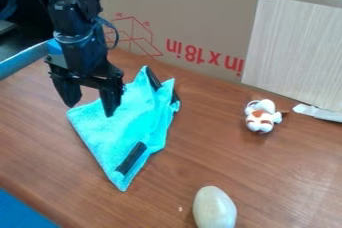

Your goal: Move the cloth up and down

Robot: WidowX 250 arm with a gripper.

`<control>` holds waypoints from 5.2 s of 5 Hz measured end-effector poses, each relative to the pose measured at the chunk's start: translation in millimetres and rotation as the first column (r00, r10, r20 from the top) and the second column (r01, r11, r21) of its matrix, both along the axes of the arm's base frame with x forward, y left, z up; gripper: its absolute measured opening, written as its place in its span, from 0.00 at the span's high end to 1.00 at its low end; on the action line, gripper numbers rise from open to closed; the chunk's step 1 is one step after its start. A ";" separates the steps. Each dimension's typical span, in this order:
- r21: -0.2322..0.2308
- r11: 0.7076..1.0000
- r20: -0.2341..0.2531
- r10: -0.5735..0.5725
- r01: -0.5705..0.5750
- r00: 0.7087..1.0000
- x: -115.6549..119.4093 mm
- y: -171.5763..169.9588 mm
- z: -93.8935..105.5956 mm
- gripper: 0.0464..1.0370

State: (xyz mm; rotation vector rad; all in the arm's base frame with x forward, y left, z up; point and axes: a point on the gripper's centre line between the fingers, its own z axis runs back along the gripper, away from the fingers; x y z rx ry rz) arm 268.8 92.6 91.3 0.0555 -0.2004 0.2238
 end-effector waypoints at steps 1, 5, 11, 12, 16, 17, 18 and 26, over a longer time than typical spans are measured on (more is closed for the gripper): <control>-0.012 1.000 -0.020 0.003 -0.003 1.000 -1.1 -0.7 -6.4 0.04; -0.087 0.994 -0.001 -0.073 0.072 0.997 24.7 -2.4 -29.9 0.04; -0.095 0.994 0.032 -0.060 0.062 0.998 61.3 14.5 -62.1 0.04; -0.099 0.995 0.034 -0.019 0.022 0.999 80.8 17.0 -61.4 0.04; -0.143 0.986 0.020 0.092 -0.089 0.996 150.8 5.1 -57.4 0.04; -0.149 0.985 0.026 0.090 -0.085 0.996 152.8 4.5 -56.0 0.04; -0.144 0.988 0.020 0.057 -0.054 0.998 138.5 0.5 -63.6 0.04; -0.028 0.938 0.066 -0.344 0.346 0.937 -22.0 -0.2 -73.8 0.04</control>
